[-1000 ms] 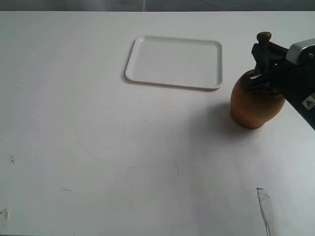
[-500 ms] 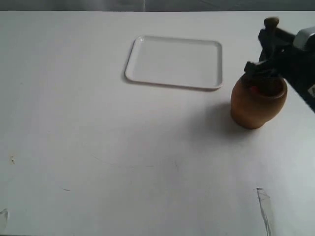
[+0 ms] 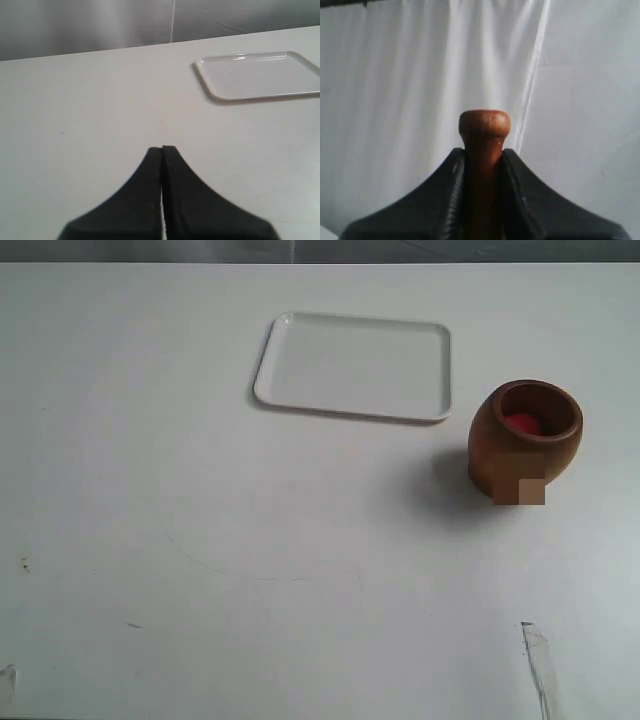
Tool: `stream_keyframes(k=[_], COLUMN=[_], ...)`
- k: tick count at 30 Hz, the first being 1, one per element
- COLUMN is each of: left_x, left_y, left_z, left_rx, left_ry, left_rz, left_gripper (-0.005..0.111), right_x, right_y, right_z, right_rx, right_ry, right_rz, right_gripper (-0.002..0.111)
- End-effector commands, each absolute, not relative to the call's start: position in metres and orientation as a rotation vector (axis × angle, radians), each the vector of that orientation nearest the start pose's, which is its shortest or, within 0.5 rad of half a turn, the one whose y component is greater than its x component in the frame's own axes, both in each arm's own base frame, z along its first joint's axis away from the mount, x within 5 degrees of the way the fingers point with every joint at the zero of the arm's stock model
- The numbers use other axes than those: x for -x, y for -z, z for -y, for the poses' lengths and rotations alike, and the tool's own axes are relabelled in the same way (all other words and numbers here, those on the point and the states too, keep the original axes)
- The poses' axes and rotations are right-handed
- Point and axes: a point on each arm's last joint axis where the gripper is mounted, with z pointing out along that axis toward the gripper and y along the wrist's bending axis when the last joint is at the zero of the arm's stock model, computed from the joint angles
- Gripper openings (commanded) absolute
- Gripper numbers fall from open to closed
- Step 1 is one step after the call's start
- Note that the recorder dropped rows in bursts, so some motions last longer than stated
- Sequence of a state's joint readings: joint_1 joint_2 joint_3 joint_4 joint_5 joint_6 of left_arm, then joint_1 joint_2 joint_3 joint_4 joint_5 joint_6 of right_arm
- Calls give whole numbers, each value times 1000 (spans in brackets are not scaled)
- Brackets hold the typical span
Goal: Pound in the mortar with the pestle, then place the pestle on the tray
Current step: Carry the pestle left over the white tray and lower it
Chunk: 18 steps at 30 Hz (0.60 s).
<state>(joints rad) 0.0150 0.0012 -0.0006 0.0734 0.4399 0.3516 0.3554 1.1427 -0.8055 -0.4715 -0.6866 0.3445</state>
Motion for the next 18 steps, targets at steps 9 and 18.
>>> stream_keyframes(k=[9, 18], left_x=[-51, -51], left_y=[-174, -174], left_z=[-3, -3], left_rx=[-361, -361], left_ry=[-302, -302], left_rz=[-1897, -1897], left_gripper=[0, 0], right_x=[-313, -386], right_y=[-351, -252], right_z=[-192, -246], right_rx=[588, 605], right_ry=[-410, -322], right_rz=[-1563, -1935], right_gripper=[0, 0])
